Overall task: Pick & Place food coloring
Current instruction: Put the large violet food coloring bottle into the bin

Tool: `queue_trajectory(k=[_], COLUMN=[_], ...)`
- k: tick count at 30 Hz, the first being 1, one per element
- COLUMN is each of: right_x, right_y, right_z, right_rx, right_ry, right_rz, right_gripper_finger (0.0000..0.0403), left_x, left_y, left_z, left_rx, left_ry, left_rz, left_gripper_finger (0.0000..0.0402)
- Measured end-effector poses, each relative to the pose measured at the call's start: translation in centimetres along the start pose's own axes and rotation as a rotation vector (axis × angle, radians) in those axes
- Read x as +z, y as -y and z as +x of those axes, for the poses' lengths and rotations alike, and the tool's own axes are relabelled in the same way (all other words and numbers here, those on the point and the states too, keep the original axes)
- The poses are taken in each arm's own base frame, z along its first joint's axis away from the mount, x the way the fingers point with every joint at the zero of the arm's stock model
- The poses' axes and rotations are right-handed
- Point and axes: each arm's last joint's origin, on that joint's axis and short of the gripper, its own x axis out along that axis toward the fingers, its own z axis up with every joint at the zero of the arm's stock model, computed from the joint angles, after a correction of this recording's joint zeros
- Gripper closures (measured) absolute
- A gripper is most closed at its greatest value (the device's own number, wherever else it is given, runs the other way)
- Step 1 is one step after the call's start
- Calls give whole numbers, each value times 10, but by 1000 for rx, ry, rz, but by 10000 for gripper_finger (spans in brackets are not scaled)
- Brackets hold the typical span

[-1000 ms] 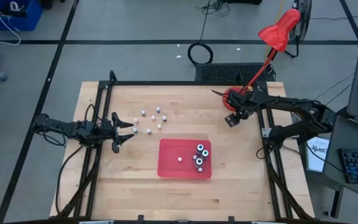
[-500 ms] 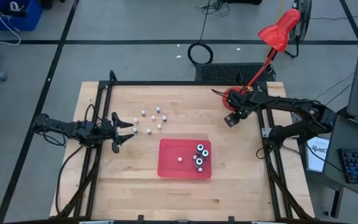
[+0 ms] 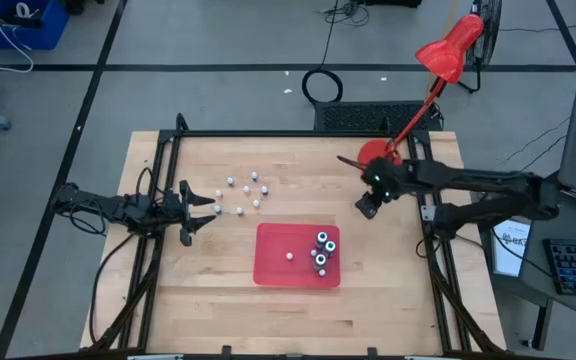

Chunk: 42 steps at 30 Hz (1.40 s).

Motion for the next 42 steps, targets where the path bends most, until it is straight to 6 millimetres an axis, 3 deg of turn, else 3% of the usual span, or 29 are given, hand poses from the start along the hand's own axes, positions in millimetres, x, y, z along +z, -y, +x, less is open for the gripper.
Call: queue_trajectory(k=[7, 10, 19, 24, 31, 42], right_x=[-10, -17, -17, -16, -28, -34], right_y=[-73, -106, -216, -265, -282, -261], right_z=[-41, -55, -82, -73, -29, 16], right_rx=[420, 521, 303, 184, 68, -18], right_ry=[358, 421, 283, 106, -130, -213], right_rz=[-200, -295, -531, -674, -743, -720], right_gripper_finger=[278, 278, 278, 278, 278, 278], left_x=[0, 0, 0, 0, 0, 0], left_y=[0, 0, 0, 0, 0, 0], left_z=[0, 0, 0, 0, 0, 0], left_rx=[0, 0, 0, 0, 0, 0], left_ry=[0, 0, 0, 0, 0, 0], left_rz=[0, 0, 0, 0, 0, 0], left_gripper_finger=[169, 169, 169, 169, 169, 169])
